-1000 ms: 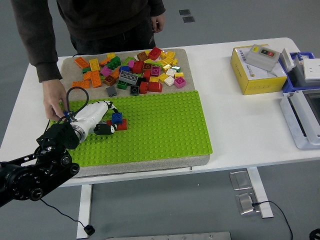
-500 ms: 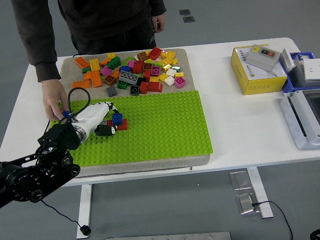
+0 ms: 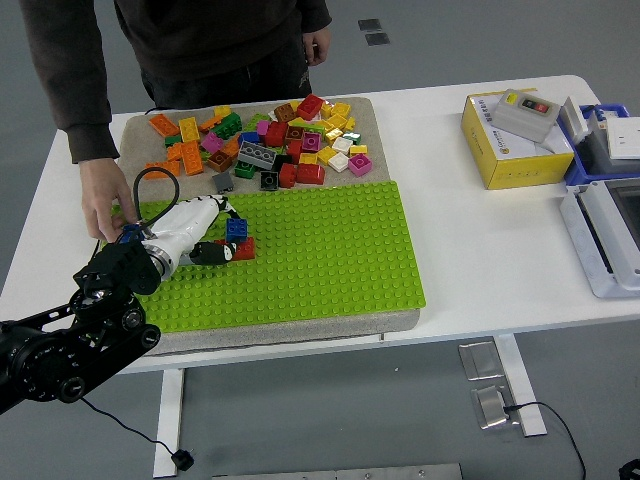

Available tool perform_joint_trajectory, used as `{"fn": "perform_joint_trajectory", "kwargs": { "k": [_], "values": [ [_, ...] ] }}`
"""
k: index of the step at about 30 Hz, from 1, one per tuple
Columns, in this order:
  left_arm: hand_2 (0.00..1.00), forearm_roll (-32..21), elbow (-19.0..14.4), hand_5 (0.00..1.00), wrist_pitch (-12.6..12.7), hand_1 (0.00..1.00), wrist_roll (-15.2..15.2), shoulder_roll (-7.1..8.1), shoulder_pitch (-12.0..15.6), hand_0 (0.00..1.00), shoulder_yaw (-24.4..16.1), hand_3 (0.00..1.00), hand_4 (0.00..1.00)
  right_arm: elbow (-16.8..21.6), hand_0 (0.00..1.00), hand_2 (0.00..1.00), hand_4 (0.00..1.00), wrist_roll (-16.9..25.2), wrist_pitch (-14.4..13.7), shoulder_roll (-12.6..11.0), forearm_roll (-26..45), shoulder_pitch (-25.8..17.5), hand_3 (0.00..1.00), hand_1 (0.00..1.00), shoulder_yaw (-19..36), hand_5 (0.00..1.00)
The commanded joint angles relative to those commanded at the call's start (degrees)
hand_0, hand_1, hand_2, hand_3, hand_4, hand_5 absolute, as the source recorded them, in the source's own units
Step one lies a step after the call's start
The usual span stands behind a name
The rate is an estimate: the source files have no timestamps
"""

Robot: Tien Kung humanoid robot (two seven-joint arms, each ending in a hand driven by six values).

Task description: Pick up the brick,pile it on top of brick,press brick,pick up the brick,pile it on top of brick,press brick

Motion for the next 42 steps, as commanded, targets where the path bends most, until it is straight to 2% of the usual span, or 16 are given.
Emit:
{"fn": "perform_joint_trajectory", "kwargs": {
  "k": [15, 23, 30, 42],
  "values": [
    [0.94, -0.72, -1.73, 0.214, -0.27, 0.953, 0.57, -0.12, 0.13, 0.929, 1.1, 0.571, 0.41, -0.07, 0.593, 0.525, 0.076, 0.19, 0.1, -0.09, 0.38, -0.04, 0.676, 0.553, -0.09, 0.931],
    [0.937, -2.03, -0.03, 0.212, 0.09, 0.951, 0.18, -0.41, -0.13, 0.928, 1.96, 0.572, 0.408, -0.08, 0.594, 0.525, 0.078, 0.37, 0.11, 0.0, 0.77, 0.03, 0.677, 0.553, -0.38, 0.928],
    [0.937, -3.53, 2.76, 0.212, 0.6, 0.95, -0.84, -1.03, -0.61, 0.927, 2.85, 0.57, 0.408, -0.05, 0.594, 0.525, 0.079, 0.39, 0.11, 0.15, 0.96, 0.03, 0.677, 0.55, -0.55, 0.928],
    [0.936, -3.46, 2.76, 0.211, 0.57, 0.949, -0.63, -1.04, -0.34, 0.926, 2.82, 0.572, 0.408, -0.01, 0.593, 0.525, 0.081, 0.31, 0.13, 0.1, 0.98, -0.18, 0.678, 0.549, -0.58, 0.928]
  ]
}}
